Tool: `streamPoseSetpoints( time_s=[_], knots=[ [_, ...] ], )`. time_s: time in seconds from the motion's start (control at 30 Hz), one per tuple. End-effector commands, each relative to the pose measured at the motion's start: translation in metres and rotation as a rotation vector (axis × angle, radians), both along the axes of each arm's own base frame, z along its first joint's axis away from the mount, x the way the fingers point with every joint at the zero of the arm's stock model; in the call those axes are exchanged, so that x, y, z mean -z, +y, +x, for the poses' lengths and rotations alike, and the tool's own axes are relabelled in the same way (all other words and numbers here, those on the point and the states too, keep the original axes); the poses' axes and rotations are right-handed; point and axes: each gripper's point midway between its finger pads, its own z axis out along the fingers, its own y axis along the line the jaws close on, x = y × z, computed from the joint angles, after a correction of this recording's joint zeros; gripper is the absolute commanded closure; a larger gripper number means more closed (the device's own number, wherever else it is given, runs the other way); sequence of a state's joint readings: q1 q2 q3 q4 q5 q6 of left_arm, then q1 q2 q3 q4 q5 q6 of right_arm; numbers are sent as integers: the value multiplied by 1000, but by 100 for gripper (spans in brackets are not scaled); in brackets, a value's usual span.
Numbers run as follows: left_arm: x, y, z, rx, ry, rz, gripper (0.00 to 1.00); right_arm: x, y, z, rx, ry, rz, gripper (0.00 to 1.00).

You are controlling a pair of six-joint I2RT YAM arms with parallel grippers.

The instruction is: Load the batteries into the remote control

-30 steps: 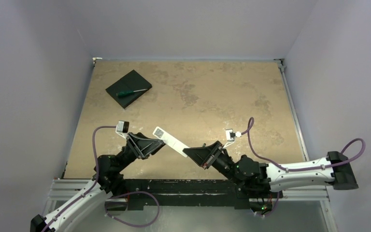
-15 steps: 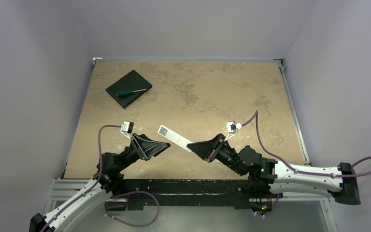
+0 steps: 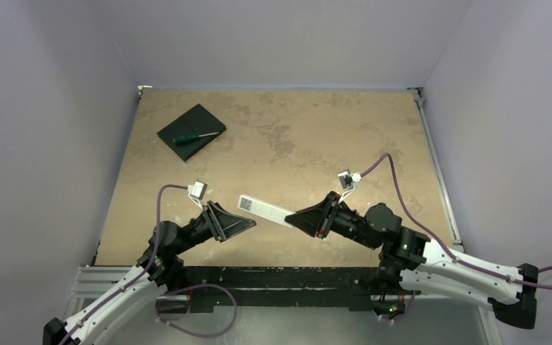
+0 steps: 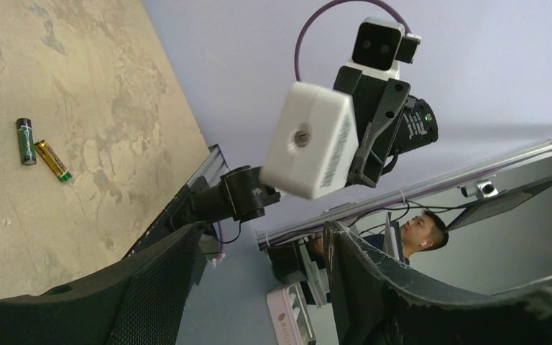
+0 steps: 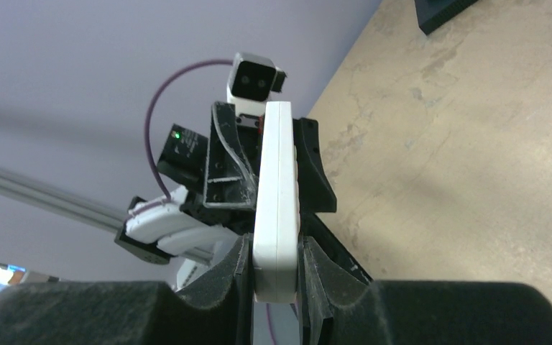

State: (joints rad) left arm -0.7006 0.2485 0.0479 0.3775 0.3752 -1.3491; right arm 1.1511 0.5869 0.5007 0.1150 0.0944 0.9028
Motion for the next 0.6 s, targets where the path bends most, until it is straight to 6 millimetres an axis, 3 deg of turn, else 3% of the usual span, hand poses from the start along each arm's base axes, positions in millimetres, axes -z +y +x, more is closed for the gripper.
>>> streamPoseSetpoints(
  time_s=[0.0,0.17,0.57],
  knots=[
    [-25,0,-14,57,-95,-9,36,-16,-5,-10,-65,-53,-20,100],
    [-28,-3,-25,115,-136,25,35,-21,-5,-18,-117,-72,-22,100],
    [-42,-5,-35,176,-172,-8,36,-23,17,-39,-289,-44,30,100]
  ],
)
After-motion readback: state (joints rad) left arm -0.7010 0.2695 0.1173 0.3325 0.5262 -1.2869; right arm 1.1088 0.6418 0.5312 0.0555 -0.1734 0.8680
